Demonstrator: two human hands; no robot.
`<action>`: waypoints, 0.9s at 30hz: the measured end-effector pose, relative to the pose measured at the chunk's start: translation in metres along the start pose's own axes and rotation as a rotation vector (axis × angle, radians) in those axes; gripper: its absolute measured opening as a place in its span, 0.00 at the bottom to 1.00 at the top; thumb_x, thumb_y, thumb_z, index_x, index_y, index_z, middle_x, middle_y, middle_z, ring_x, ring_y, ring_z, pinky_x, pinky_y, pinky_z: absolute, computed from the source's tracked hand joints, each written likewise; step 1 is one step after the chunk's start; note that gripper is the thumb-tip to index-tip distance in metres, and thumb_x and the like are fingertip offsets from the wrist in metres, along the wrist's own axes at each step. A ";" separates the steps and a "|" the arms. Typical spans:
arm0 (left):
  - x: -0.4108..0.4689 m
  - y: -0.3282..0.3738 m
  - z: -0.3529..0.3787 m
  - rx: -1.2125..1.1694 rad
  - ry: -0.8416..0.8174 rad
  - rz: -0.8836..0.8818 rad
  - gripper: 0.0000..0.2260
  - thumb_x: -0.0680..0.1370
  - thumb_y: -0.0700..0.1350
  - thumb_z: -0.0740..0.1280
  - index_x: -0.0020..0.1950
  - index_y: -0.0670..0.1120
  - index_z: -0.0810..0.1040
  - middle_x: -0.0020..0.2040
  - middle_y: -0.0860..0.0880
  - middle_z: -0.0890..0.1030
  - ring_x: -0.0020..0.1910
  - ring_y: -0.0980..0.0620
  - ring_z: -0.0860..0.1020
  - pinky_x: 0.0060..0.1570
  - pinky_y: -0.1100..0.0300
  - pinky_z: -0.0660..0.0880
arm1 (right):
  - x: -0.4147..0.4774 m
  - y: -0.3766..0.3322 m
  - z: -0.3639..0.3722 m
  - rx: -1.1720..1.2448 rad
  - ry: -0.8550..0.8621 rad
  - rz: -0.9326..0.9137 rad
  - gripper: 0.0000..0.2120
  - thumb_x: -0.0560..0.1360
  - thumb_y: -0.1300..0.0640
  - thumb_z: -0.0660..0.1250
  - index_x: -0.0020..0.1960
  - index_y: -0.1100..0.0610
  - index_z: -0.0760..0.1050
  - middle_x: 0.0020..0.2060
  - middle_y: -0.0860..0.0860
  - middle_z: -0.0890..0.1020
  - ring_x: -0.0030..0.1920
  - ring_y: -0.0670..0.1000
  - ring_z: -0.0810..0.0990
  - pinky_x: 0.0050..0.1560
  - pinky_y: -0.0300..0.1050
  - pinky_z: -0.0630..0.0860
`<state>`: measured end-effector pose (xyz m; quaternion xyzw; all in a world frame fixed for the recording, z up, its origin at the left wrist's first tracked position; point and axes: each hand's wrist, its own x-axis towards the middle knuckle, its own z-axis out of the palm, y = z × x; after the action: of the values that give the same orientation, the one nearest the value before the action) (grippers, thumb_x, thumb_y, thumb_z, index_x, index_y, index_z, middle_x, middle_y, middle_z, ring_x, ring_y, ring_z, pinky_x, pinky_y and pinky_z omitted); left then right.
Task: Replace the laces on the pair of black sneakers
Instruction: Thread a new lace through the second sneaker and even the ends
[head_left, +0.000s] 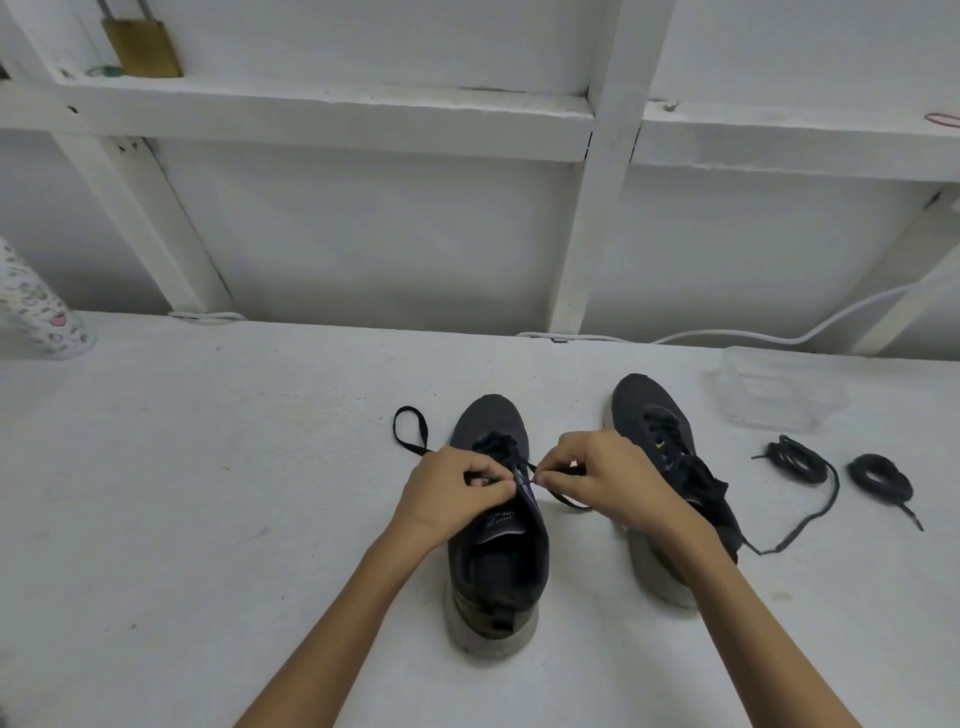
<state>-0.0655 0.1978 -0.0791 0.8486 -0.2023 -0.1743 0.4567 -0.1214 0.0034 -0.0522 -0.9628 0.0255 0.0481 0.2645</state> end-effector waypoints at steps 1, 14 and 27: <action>0.000 0.000 0.001 -0.005 0.001 0.001 0.06 0.71 0.48 0.74 0.39 0.60 0.84 0.35 0.49 0.83 0.31 0.62 0.74 0.41 0.63 0.74 | 0.001 -0.002 0.000 -0.037 0.002 -0.010 0.07 0.77 0.48 0.67 0.48 0.46 0.84 0.40 0.41 0.79 0.41 0.43 0.74 0.40 0.42 0.69; -0.005 -0.003 0.012 -0.036 0.109 0.010 0.03 0.72 0.43 0.74 0.42 0.52 0.85 0.31 0.53 0.79 0.31 0.60 0.73 0.41 0.63 0.74 | 0.011 -0.010 -0.001 0.006 -0.132 -0.004 0.08 0.76 0.55 0.66 0.44 0.56 0.82 0.40 0.50 0.83 0.43 0.54 0.78 0.46 0.55 0.76; -0.012 0.003 0.018 0.128 0.118 -0.008 0.03 0.74 0.49 0.71 0.44 0.58 0.81 0.33 0.58 0.78 0.38 0.59 0.77 0.41 0.60 0.73 | 0.001 -0.017 0.009 0.189 0.001 0.112 0.09 0.75 0.53 0.72 0.38 0.56 0.82 0.26 0.45 0.76 0.28 0.45 0.71 0.37 0.44 0.71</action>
<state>-0.0854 0.1900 -0.0846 0.8857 -0.1824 -0.1123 0.4119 -0.1199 0.0225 -0.0515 -0.9307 0.0838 0.0599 0.3511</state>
